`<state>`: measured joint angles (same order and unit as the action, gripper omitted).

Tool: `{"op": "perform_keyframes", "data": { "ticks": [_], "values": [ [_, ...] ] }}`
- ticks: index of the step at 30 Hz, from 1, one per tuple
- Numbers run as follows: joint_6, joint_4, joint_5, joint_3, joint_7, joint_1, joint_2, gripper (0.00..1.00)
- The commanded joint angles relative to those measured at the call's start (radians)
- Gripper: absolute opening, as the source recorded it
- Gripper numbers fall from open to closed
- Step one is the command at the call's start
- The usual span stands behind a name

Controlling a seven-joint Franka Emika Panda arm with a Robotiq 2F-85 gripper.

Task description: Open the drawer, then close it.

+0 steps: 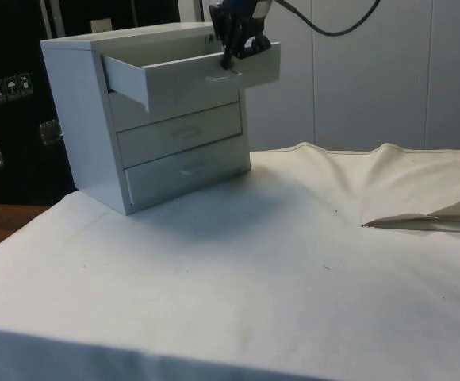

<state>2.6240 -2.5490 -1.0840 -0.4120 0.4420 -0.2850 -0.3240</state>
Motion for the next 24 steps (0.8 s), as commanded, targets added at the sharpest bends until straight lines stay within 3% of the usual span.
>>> {"op": "perform_keyframes", "data": {
  "ticks": [1,13,21,22,24],
  "values": [
    [-0.006,0.014,-0.009,0.003,-0.002,0.002,0.009,0.0],
    [-0.013,0.045,0.0,-0.003,0.012,0.0,0.036,0.0],
    [-0.017,0.1,-0.024,-0.008,0.016,0.005,0.08,0.0],
    [-0.017,0.088,-0.005,-0.009,0.021,0.0,0.073,0.0],
    [-0.017,0.108,-0.028,-0.009,0.014,0.006,0.087,0.0]
  ]
}}
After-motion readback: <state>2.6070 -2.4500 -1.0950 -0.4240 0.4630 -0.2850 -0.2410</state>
